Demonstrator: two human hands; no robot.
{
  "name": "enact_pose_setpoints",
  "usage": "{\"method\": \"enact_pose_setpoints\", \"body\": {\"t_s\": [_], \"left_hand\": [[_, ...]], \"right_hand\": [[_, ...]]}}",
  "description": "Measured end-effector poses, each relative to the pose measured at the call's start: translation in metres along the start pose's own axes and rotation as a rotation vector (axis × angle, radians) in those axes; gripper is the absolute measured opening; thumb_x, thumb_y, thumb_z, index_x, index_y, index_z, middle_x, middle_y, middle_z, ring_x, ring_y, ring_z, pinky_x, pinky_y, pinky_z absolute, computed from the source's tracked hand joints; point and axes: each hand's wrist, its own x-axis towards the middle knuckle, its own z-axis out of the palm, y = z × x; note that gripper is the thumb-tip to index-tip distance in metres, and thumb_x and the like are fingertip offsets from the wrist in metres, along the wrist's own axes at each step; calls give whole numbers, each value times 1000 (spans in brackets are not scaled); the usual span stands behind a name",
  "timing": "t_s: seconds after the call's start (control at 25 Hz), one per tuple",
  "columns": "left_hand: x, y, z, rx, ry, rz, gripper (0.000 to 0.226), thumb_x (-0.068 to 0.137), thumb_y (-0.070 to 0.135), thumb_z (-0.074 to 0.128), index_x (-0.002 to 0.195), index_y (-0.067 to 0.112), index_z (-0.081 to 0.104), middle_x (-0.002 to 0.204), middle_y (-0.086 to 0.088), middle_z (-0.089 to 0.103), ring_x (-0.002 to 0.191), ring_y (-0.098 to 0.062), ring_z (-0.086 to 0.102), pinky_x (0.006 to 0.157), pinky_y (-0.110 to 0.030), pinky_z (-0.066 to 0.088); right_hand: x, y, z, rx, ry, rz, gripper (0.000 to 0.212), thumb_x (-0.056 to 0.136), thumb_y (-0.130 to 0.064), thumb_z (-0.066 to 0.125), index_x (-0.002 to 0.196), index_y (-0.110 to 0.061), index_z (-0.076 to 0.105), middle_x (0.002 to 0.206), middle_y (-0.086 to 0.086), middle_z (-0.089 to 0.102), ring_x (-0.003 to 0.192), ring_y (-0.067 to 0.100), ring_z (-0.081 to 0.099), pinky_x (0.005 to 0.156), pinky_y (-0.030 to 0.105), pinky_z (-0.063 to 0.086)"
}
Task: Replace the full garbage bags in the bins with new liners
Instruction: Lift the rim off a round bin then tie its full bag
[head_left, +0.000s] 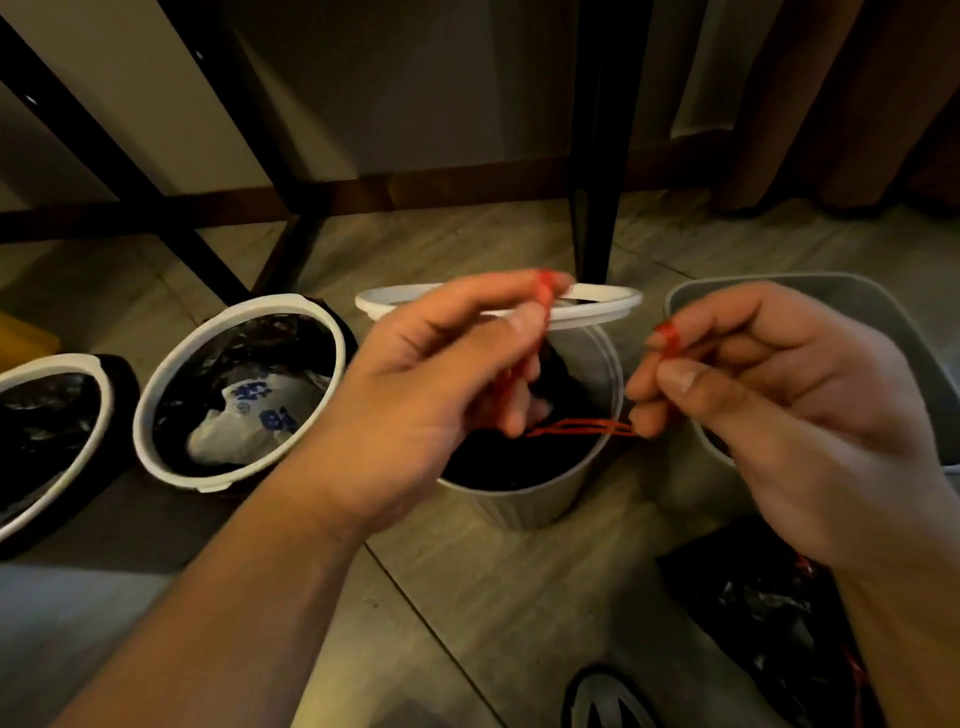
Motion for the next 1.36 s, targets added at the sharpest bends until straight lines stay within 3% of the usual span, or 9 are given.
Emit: {"method": "enact_pose_setpoints", "body": {"t_s": [0.08,0.16,0.28,0.44,0.64,0.8,0.96,1.2,1.36], "left_hand": [[9,3,4,398,-100,27,29,93,21,71,122,17,73,81,2,69,65,-15,64,71,-31,57],[17,11,5,685,-305,-8,31,91,15,71,122,17,70,96,-4,74,86,-24,70,83,-43,59],[21,19,5,862,-454,-93,19,91,26,70,104,13,71,91,-19,69,84,-36,66,73,-53,55],[20,11,4,709,-330,-149,37,103,38,56,86,8,69,74,-27,55,64,-34,47,60,-52,44],[17,-6,-6,458,-196,-250,39,104,33,51,89,9,78,70,-6,60,60,-9,51,54,-15,40],[13,-15,-13,409,12,-202,38,103,35,51,93,7,75,60,-4,58,58,-16,54,59,-22,47],[9,-12,-19,407,80,-90,25,103,24,57,97,9,77,75,-7,72,67,-21,65,63,-23,55],[7,5,-25,757,-152,62,11,97,19,73,106,19,79,97,3,79,95,-16,74,86,-37,61],[-2,4,-23,956,-210,139,10,95,26,76,103,30,71,99,16,74,100,-8,72,82,-37,60]], "right_hand": [[1,-7,5,-134,-45,-57,24,96,-34,70,117,-34,59,99,-6,78,95,16,77,81,30,63],[3,-13,8,-361,-58,-166,29,98,-27,68,125,-32,59,107,-12,77,105,11,75,85,29,63],[8,-14,17,-452,-32,-300,21,98,-21,70,119,-25,70,116,-7,72,110,19,72,87,35,61],[4,6,13,-231,-59,-122,30,102,-28,66,131,-22,67,129,0,71,120,21,69,94,38,61],[-3,29,15,4,5,81,21,87,-12,78,105,-21,79,102,4,80,97,21,78,85,30,63],[2,28,10,308,185,167,29,69,-23,93,95,-23,81,83,9,78,77,20,77,70,29,63],[-4,38,24,736,41,493,54,58,-13,98,109,-15,80,84,16,76,74,24,76,63,31,61],[-3,55,58,61,-74,253,34,93,-7,75,123,-22,73,109,1,80,106,17,76,88,33,63],[1,65,57,-125,20,203,21,87,-28,79,108,-24,78,114,-7,75,110,13,73,91,39,63]]}}
